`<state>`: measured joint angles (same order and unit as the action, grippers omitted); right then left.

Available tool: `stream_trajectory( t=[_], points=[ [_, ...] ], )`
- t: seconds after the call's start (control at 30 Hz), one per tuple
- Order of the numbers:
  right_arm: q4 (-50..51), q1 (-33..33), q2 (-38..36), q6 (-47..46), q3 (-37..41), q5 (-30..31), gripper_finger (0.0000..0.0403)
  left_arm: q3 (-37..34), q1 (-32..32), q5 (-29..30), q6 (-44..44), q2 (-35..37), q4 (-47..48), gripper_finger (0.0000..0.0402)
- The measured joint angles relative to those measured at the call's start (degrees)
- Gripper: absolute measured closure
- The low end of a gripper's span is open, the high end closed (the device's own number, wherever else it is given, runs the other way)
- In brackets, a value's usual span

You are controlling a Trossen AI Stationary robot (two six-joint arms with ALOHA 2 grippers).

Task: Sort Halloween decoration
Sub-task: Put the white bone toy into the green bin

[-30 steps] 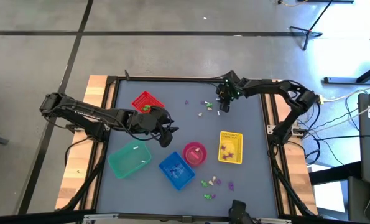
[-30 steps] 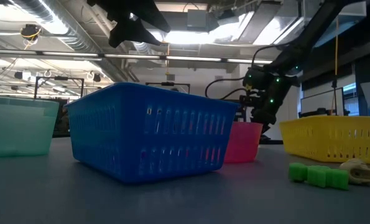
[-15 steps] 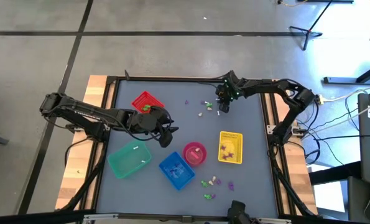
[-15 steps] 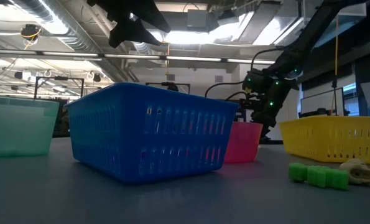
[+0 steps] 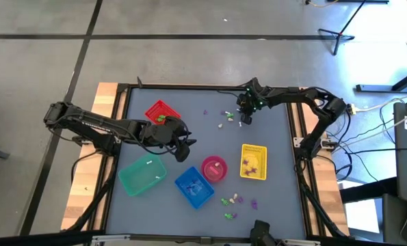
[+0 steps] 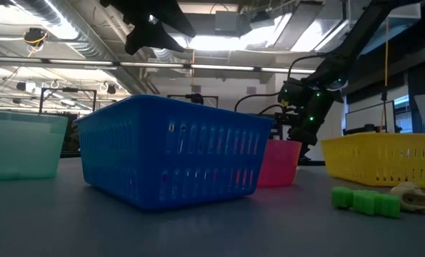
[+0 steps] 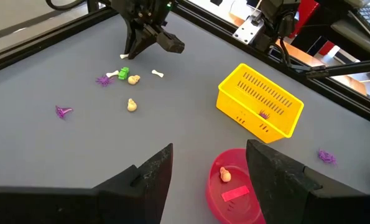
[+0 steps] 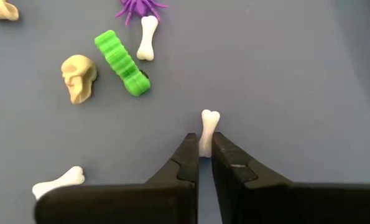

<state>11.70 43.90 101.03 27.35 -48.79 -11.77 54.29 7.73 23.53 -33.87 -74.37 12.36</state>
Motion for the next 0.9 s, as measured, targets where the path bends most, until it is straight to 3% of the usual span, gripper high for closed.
stream_trajectory(
  t=[0.4,0.9],
  points=[
    [-0.07,0.0,0.04,0.0,0.04,0.01,0.0378,0.02,0.0,0.0,0.0,0.0,0.0,0.0214],
    [0.46,-0.04,-2.05,-1.88,0.19,-5.99,0.0377,0.02,0.02,0.0,0.0,0.0,0.0,0.0214]
  ],
)
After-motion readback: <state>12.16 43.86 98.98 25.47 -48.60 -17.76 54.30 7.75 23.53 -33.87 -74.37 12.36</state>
